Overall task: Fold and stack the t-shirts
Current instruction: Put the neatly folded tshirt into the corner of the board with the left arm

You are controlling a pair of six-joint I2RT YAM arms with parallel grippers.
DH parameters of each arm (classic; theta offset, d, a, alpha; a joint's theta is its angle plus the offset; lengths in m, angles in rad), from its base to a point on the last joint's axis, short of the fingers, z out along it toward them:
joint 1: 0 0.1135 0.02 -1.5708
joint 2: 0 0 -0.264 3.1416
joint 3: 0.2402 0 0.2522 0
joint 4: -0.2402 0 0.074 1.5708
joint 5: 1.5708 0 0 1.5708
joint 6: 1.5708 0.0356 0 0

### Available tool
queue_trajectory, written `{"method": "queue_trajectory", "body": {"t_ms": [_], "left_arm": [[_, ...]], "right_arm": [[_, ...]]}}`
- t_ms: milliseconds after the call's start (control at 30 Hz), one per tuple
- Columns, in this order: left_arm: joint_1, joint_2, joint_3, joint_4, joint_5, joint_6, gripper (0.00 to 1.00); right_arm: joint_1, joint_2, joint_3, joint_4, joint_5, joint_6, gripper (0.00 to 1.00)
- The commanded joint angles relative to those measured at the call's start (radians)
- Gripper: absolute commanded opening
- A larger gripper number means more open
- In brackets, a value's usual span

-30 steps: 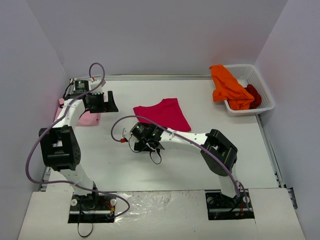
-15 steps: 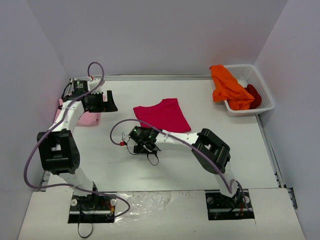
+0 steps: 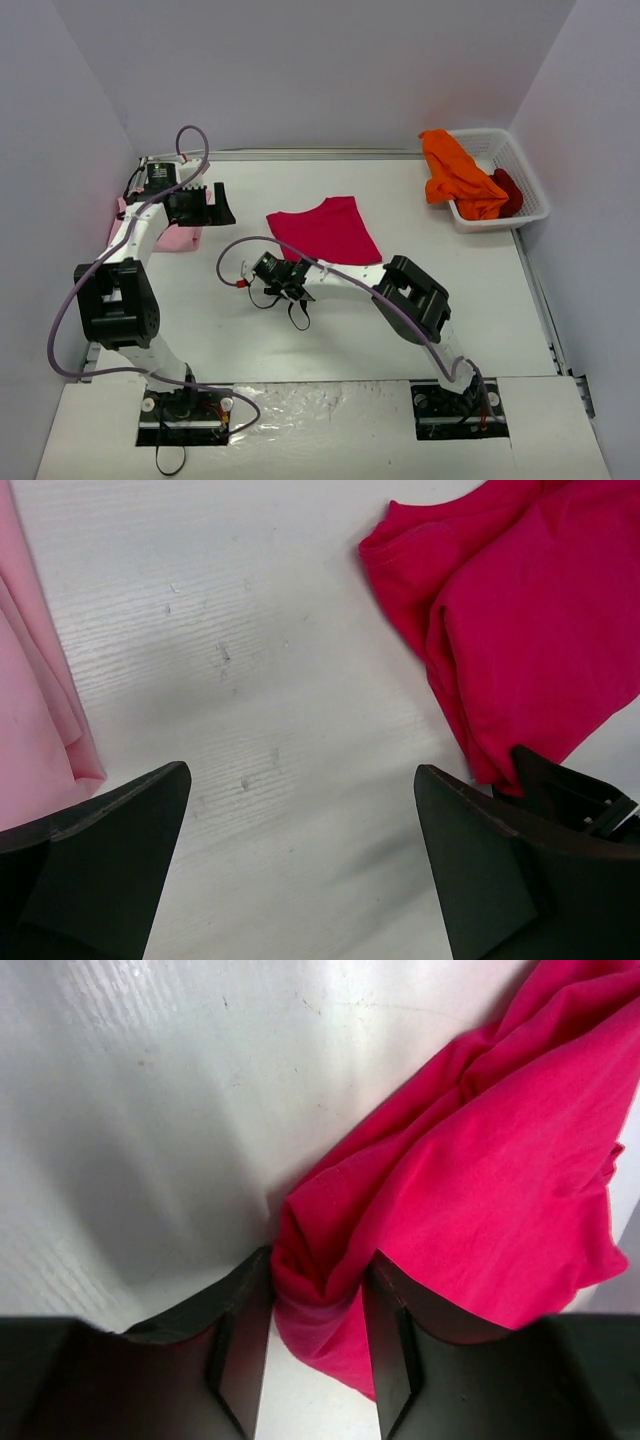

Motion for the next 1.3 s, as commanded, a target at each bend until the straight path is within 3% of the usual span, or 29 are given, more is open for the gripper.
{"method": "queue_trajectory", "body": {"t_ms": [0,233,267,567,933,1067,1267], "left_arm": [[0.002,-0.067,0.006,0.012,-0.002,0.011,0.94],[0.002,-0.07,0.001,0.01,-0.004,0.009,0.94],[0.002,-0.07,0.003,0.009,-0.001,0.008,0.94],[0.0,-0.09,-0.036,0.039,0.039,-0.072,0.94],[0.0,-0.016,-0.089,0.156,0.229,-0.331,0.94],[-0.001,0.043,-0.141,0.297,0.304,-0.487,0.94],[-0.015,0.122,-0.177,0.369,0.355,-0.604,0.94]], "right_arm": [[-0.026,0.041,0.014,-0.038,0.015,0.019,0.32],[-0.052,0.046,0.021,-0.038,0.034,0.015,0.08],[-0.053,0.044,0.024,-0.038,0.035,0.015,0.0],[-0.053,-0.012,0.096,-0.082,0.051,0.003,0.0],[-0.052,0.02,0.303,-0.19,0.029,0.013,0.0],[-0.052,0.055,0.34,-0.207,0.026,0.018,0.0],[-0.05,0.093,0.379,-0.228,0.022,0.022,0.0]]}}
